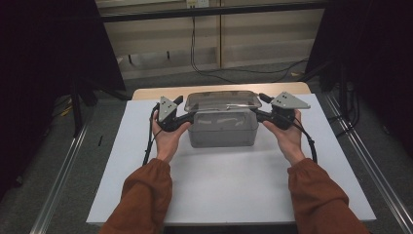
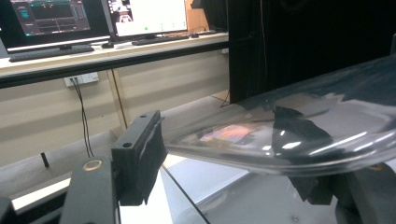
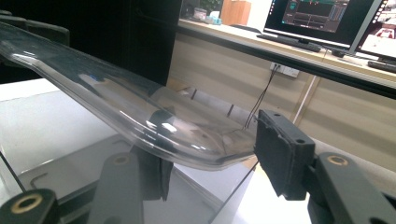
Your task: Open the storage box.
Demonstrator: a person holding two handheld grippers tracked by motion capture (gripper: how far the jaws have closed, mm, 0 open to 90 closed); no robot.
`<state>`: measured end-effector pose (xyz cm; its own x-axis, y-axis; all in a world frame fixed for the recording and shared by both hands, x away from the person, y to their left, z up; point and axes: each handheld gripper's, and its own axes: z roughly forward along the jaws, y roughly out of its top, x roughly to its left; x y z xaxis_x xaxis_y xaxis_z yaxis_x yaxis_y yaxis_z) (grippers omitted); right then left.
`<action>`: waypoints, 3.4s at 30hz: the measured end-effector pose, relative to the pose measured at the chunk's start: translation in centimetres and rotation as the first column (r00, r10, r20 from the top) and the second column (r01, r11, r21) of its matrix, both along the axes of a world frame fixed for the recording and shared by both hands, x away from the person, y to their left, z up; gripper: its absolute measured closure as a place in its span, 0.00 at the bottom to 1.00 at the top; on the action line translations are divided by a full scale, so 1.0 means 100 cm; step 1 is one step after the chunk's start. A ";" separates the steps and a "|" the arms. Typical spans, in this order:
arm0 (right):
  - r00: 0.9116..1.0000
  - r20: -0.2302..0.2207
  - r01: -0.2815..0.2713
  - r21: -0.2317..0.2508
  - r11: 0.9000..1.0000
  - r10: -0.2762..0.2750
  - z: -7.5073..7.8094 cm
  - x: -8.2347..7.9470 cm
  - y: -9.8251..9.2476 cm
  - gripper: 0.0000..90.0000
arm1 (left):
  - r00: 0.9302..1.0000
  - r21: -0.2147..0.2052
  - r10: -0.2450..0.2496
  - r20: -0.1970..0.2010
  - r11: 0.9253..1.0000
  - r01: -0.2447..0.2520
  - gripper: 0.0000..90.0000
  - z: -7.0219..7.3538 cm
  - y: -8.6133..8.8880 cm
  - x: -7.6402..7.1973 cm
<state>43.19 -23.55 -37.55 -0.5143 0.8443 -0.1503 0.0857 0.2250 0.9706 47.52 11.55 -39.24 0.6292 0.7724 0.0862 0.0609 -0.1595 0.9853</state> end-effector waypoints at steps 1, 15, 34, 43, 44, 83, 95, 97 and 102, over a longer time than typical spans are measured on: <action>1.000 0.001 0.002 0.002 1.000 -0.002 0.000 0.000 0.000 0.53 | 1.000 -0.004 0.000 -0.002 1.000 0.000 0.38 0.000 0.000 0.001; 1.000 0.018 -0.003 0.025 1.000 0.003 0.008 0.008 0.001 0.56 | 1.000 -0.018 0.000 0.009 1.000 0.000 0.41 0.007 -0.001 0.008; 0.999 0.050 -0.024 0.048 0.999 0.022 0.013 0.021 -0.001 0.57 | 0.999 0.001 0.019 0.050 1.000 -0.019 0.52 0.013 -0.002 0.015; 0.999 0.039 -0.029 0.062 0.998 0.026 0.009 0.030 -0.002 0.59 | 0.998 0.014 0.014 0.058 1.000 -0.015 0.61 0.014 -0.001 0.019; 0.999 0.040 -0.028 0.058 0.998 0.026 0.010 0.031 -0.002 0.59 | 0.998 0.006 0.016 0.057 1.000 -0.016 0.61 0.014 -0.002 0.020; 0.999 0.047 -0.024 0.088 0.996 0.020 0.015 0.051 -0.009 0.75 | 0.999 0.019 0.020 0.041 1.000 -0.021 0.62 0.019 -0.005 0.047; 0.999 0.054 -0.014 0.099 0.995 0.009 0.016 0.056 -0.009 0.75 | 0.999 0.024 0.032 0.030 0.999 -0.033 0.66 0.013 -0.002 0.056; 0.998 0.057 -0.014 0.092 0.996 0.008 0.018 0.057 -0.009 0.74 | 0.999 0.012 0.027 0.028 1.000 -0.027 0.68 0.012 -0.001 0.058; 0.998 0.053 -0.018 0.076 0.997 0.014 0.019 0.063 -0.006 0.72 | 0.999 0.012 0.017 0.030 1.000 -0.017 0.73 0.010 -0.001 0.061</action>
<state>49.49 -24.18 -35.69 -0.5208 0.8463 -0.1125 0.0310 0.1504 0.9881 53.60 11.46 -38.25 0.6130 0.7818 0.1143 0.0343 -0.1708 0.9847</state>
